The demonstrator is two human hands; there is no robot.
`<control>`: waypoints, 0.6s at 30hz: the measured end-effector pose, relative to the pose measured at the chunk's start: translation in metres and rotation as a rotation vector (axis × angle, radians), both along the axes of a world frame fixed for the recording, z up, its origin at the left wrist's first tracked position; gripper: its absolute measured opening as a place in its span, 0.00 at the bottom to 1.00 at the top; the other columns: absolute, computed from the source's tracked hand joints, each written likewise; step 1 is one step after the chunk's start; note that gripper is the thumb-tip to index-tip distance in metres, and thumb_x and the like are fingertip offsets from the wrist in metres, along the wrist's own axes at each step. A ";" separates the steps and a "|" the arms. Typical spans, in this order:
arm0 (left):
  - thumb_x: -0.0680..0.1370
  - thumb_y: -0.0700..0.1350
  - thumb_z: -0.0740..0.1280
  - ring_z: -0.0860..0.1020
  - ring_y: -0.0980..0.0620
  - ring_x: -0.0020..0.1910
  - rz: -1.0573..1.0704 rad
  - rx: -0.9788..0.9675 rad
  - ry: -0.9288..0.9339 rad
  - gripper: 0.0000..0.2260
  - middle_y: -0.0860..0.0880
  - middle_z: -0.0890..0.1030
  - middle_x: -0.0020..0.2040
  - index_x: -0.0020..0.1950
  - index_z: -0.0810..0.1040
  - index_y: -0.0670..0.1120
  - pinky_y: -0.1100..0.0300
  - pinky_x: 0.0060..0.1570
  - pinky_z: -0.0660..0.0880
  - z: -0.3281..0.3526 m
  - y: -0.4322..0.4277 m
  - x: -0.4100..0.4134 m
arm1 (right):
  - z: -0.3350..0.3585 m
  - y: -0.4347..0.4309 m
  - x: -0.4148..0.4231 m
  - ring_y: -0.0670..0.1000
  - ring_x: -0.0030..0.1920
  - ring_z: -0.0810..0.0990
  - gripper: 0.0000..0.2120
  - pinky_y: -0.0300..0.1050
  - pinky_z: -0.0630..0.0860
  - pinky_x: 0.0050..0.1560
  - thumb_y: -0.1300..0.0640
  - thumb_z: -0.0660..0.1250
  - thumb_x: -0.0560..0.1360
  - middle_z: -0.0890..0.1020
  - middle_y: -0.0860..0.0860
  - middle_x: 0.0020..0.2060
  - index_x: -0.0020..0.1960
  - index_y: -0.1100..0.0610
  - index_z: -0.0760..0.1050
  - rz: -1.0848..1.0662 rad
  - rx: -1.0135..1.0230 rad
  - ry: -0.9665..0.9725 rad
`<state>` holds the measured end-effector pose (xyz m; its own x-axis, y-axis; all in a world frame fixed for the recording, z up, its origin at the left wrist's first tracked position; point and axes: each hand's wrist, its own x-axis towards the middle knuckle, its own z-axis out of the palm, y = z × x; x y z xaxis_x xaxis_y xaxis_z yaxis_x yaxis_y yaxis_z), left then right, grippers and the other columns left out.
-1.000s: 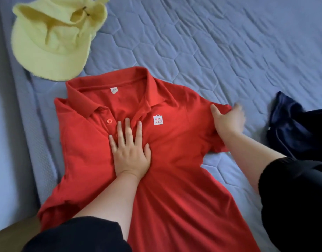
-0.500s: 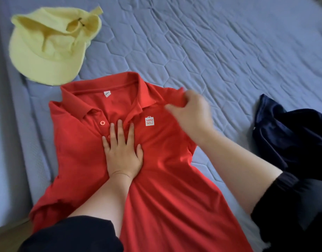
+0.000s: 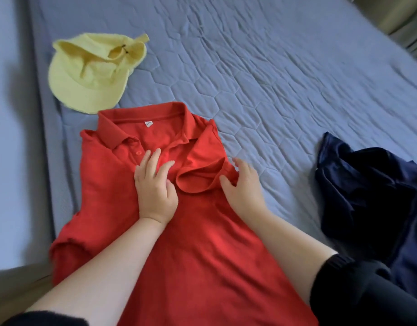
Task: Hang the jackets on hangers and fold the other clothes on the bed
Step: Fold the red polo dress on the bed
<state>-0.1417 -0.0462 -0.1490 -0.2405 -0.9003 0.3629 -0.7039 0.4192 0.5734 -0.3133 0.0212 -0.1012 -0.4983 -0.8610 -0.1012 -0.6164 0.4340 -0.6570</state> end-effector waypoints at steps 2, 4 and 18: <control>0.71 0.42 0.59 0.74 0.37 0.61 -0.121 -0.057 -0.019 0.18 0.40 0.77 0.60 0.57 0.80 0.39 0.44 0.62 0.70 0.016 -0.006 -0.006 | 0.003 -0.019 -0.002 0.55 0.64 0.73 0.28 0.46 0.68 0.63 0.45 0.67 0.74 0.77 0.54 0.63 0.68 0.57 0.69 -0.236 0.051 -0.253; 0.71 0.45 0.65 0.75 0.40 0.55 -0.253 0.028 -0.216 0.19 0.42 0.77 0.56 0.59 0.79 0.40 0.47 0.55 0.73 0.030 -0.011 -0.018 | 0.004 -0.035 -0.003 0.56 0.61 0.76 0.21 0.48 0.71 0.61 0.45 0.69 0.71 0.81 0.53 0.56 0.60 0.53 0.76 -0.227 0.180 -0.205; 0.73 0.43 0.54 0.70 0.43 0.62 -0.470 -0.117 -0.865 0.21 0.45 0.74 0.65 0.62 0.77 0.46 0.49 0.59 0.66 0.038 -0.011 -0.005 | -0.005 0.030 0.006 0.61 0.55 0.78 0.12 0.54 0.74 0.54 0.61 0.65 0.73 0.80 0.59 0.54 0.55 0.61 0.79 0.523 -0.041 0.520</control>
<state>-0.1462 -0.0569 -0.1111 -0.7881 -0.6149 -0.0259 -0.6080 0.7844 -0.1225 -0.3072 0.0516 -0.1061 0.0038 -0.9973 0.0731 -0.9722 -0.0207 -0.2331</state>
